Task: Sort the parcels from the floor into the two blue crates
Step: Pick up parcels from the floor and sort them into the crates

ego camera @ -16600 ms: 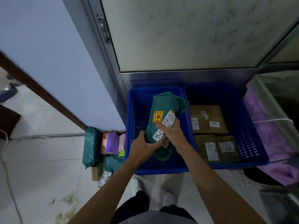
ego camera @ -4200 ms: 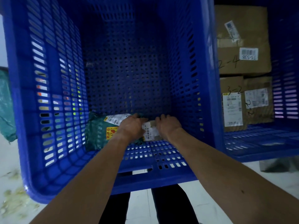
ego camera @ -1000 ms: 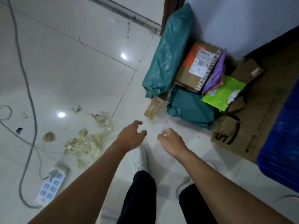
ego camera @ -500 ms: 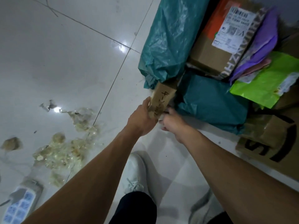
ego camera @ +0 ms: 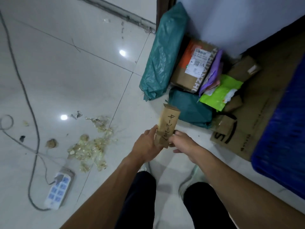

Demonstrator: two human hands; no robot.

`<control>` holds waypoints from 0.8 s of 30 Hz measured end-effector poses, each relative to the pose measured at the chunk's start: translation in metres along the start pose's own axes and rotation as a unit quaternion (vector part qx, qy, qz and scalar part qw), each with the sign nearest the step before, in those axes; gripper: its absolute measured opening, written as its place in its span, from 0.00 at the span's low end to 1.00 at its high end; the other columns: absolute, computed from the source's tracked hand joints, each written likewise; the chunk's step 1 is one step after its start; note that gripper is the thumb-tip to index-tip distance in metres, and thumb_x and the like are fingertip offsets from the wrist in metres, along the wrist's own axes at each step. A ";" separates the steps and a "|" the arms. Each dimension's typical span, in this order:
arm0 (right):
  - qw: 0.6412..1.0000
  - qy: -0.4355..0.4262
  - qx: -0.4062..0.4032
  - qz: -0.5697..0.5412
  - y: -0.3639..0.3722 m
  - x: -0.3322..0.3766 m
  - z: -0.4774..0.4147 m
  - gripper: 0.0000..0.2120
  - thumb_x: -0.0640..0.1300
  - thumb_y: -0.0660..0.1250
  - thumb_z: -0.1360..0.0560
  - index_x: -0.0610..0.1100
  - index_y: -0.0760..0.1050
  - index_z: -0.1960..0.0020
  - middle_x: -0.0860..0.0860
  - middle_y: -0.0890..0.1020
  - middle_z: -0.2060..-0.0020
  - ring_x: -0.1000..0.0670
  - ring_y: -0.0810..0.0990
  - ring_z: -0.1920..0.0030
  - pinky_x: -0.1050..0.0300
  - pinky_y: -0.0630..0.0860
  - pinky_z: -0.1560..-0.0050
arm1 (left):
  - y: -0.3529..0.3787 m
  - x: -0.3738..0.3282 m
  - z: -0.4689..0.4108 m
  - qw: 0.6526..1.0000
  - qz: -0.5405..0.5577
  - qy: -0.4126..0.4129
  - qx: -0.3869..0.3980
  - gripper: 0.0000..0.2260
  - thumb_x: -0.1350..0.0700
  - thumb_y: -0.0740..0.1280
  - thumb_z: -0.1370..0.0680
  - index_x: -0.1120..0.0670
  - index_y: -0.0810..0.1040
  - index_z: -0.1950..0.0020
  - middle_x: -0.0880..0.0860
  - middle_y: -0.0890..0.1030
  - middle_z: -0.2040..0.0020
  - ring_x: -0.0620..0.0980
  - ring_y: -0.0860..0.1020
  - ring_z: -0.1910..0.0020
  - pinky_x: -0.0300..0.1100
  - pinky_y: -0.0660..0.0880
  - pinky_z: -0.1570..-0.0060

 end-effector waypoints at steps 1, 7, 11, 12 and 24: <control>1.000 -0.002 -0.003 -0.004 -0.005 0.004 0.024 0.18 0.48 0.61 0.21 0.54 0.74 0.32 0.55 0.80 0.41 0.52 0.79 0.43 0.53 0.78 0.42 | -0.009 -0.014 0.017 1.000 0.005 0.003 0.000 0.30 0.49 0.68 0.22 0.50 0.60 0.22 0.55 0.73 0.29 0.56 0.73 0.34 0.47 0.72 0.39; 0.998 -0.044 -0.035 -0.016 -0.037 0.035 0.174 0.13 0.57 0.64 0.27 0.54 0.79 0.47 0.55 0.82 0.46 0.52 0.80 0.43 0.47 0.76 0.37 | -0.067 -0.112 0.111 0.998 -0.020 0.044 -0.049 0.32 0.50 0.72 0.27 0.53 0.63 0.27 0.54 0.73 0.34 0.55 0.74 0.39 0.43 0.70 0.48; 0.993 -0.085 -0.064 -0.058 -0.061 0.056 0.275 0.10 0.51 0.62 0.25 0.50 0.78 0.48 0.50 0.82 0.46 0.51 0.80 0.43 0.44 0.77 0.37 | -0.100 -0.185 0.174 0.994 -0.025 0.073 -0.071 0.33 0.45 0.75 0.29 0.53 0.62 0.32 0.53 0.74 0.40 0.54 0.77 0.48 0.43 0.69 0.55; 0.990 -0.098 -0.078 -0.060 -0.070 0.060 0.300 0.08 0.49 0.62 0.24 0.49 0.78 0.50 0.50 0.82 0.47 0.50 0.80 0.43 0.44 0.77 0.37 | -0.105 -0.202 0.190 0.994 -0.026 0.077 -0.074 0.34 0.44 0.76 0.30 0.53 0.62 0.32 0.53 0.75 0.40 0.54 0.77 0.48 0.43 0.70 0.55; 0.946 -0.238 -0.210 -0.060 -0.175 0.050 0.503 0.20 0.51 0.60 0.20 0.56 0.74 0.30 0.51 0.81 0.41 0.53 0.80 0.49 0.53 0.78 0.49 | -0.110 -0.389 0.322 0.979 0.032 0.149 -0.139 0.32 0.50 0.79 0.31 0.57 0.62 0.38 0.52 0.77 0.44 0.54 0.79 0.45 0.52 0.78 0.45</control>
Point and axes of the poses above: each hand's wrist, its own z-axis away from the middle knuckle, its own y-axis out of the palm, x = y × z, the point moved 8 cm from there along -z, towards the middle knuckle
